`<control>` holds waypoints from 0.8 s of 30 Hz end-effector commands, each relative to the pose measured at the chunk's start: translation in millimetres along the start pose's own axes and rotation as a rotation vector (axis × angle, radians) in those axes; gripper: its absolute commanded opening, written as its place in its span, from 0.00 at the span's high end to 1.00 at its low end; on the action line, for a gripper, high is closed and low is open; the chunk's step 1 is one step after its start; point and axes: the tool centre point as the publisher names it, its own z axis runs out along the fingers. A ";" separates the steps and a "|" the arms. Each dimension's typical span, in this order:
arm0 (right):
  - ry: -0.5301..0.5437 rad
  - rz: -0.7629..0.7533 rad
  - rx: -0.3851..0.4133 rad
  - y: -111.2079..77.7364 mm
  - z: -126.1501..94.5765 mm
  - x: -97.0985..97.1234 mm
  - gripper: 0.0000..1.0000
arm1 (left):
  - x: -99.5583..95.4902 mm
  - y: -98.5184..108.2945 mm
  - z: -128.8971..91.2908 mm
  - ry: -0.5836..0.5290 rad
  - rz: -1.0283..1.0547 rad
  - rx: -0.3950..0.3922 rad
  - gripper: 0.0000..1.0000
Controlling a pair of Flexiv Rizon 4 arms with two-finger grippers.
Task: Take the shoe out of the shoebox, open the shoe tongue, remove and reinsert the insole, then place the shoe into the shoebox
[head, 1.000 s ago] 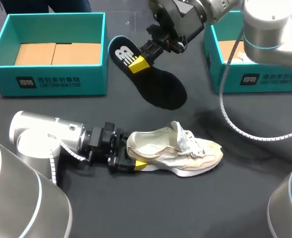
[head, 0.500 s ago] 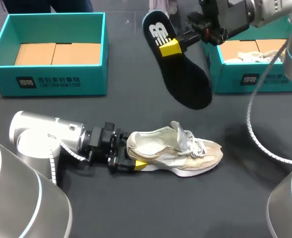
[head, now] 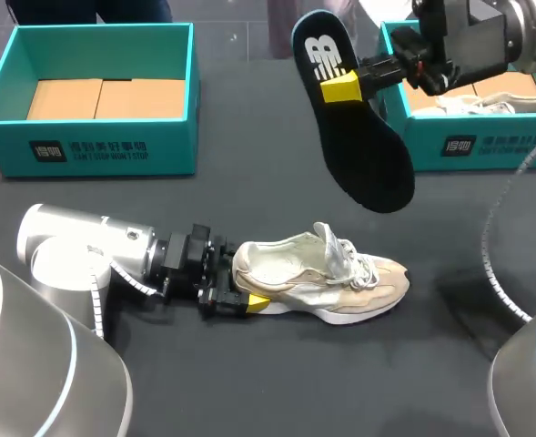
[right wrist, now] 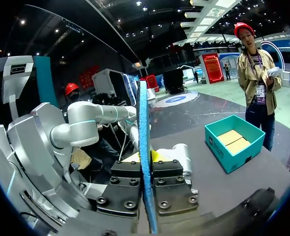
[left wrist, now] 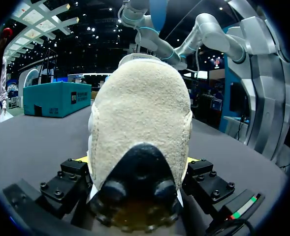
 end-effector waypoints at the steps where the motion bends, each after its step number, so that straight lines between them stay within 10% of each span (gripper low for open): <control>1: -0.212 0.049 -0.026 -5.2 -31.4 32.6 1.00 | 0.3 0.2 0.0 0.000 0.000 -0.001 1.00; 24: -0.377 0.131 -0.142 -2.5 -51.6 71.0 1.00 | 0.3 0.2 0.0 0.000 0.000 -0.001 1.00</control>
